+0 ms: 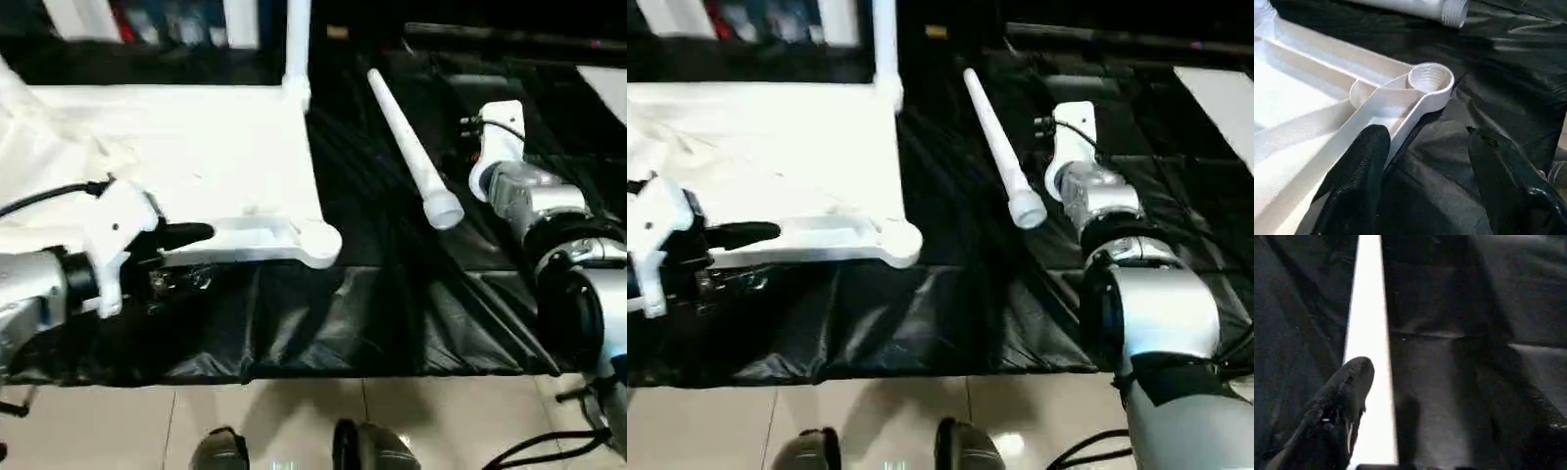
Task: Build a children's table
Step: Pick table leg
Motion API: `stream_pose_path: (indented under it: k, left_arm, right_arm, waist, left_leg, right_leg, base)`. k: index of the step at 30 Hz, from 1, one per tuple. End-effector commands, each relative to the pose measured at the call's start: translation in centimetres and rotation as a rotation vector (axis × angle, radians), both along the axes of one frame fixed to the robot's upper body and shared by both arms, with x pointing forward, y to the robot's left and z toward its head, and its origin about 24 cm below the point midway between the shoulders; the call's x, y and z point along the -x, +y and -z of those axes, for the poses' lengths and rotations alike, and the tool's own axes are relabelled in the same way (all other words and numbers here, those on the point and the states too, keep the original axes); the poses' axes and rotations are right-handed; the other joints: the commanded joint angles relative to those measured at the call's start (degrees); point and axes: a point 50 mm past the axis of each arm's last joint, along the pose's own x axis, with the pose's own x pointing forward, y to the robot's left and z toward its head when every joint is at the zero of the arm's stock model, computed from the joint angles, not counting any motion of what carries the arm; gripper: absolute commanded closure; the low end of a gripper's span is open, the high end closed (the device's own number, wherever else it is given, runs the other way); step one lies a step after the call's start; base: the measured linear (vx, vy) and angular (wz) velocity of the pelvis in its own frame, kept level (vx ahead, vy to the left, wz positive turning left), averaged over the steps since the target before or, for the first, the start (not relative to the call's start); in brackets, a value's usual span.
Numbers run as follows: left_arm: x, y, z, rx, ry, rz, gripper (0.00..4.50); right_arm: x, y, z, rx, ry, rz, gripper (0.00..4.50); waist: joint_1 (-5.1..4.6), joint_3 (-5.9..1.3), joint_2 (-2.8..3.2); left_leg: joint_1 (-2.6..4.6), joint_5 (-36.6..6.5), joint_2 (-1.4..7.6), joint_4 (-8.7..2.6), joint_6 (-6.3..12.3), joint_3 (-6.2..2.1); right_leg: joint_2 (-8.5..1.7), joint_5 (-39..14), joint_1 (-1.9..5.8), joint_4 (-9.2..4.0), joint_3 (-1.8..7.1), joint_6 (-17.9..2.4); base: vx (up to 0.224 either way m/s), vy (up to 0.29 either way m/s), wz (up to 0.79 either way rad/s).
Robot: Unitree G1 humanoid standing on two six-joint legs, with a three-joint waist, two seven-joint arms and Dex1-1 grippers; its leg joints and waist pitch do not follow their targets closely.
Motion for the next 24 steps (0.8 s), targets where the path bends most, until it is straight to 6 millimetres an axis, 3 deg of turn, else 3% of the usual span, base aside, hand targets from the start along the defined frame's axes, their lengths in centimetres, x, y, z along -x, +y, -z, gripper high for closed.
stream_pose_path:
  k: [1,3,4,7,10,19,24]
  left_arm:
    - [0.6,-0.1,-0.5,-0.006,-0.001,0.024,1.58]
    - [0.9,-0.1,-0.7,-0.01,0.002,0.029,1.58]
    - [1.0,-0.1,-0.8,-0.011,0.006,0.03,1.58]
    - [1.2,0.0,-0.9,-0.021,0.015,0.035,1.58]
    - [1.2,0.1,-1.1,-0.024,0.021,0.036,1.58]
    - [1.6,0.1,-1.4,-0.039,0.055,0.067,1.58]
    - [2.1,0.2,-1.5,-0.046,0.098,0.102,1.58]
  right_arm:
    - [-0.1,0.3,-0.4,-0.049,0.008,-0.014,0.74]
    - [-0.1,0.5,-0.4,-0.075,0.012,-0.024,0.74]
    - [-0.1,0.6,-0.4,-0.082,0.018,-0.029,0.74]
    - [0.0,0.9,0.1,-0.094,0.067,-0.043,0.74]
    - [0.2,1.1,0.3,-0.09,0.104,-0.069,0.74]
    - [0.8,1.4,1.1,-0.088,0.251,-0.132,0.74]
    - [1.2,1.0,1.5,-0.043,0.312,-0.146,1.21]
  waist:
    - [0.11,-3.9,0.66]
    - [0.22,-4.04,0.75]
    - [0.26,-3.77,0.7]
    - [0.4,-3.46,0.74]
    - [0.54,-3.07,0.73]
    - [0.75,-2.65,0.7]
    - [1.01,-2.57,0.64]
  left_leg:
    - [0.54,-5.0,0.35,-3.69,3.6,0.3]
    - [0.42,-0.3,0.27,-3.3,5.29,0.42]
    - [0.31,0.7,0.25,-3.25,6.29,0.51]
    - [0.4,-0.5,0.35,-3.27,6.73,0.58]
    - [0.46,-2.5,0.6,-3.41,5.44,0.57]
    - [0.52,-2.3,0.68,-3.41,4.15,0.58]
    - [0.55,-2.2,0.65,-3.41,3.51,0.59]
  right_leg:
    - [-2.3,-2.9,4.01,-2.66,2.94,-15.2]
    - [-2.11,3.5,4.13,-1.96,3.03,-17.2]
    - [-1.93,5.7,3.92,-1.83,2.98,-17.9]
    - [-2.06,4.5,3.95,-1.95,2.99,-18.5]
    - [-2.31,0.8,4.0,-2.15,3.01,-18.4]
    - [-2.35,0.5,3.99,-2.1,3.06,-18.6]
    - [-2.33,0.1,3.95,-2.11,3.06,-18.5]
  base:
    - [0.0,0.0,0.0]
    - [0.0,0.0,0.0]
    - [0.0,0.0,0.0]
    - [0.0,0.0,0.0]
    - [0.0,0.0,0.0]
    - [0.0,0.0,0.0]
    - [0.0,0.0,0.0]
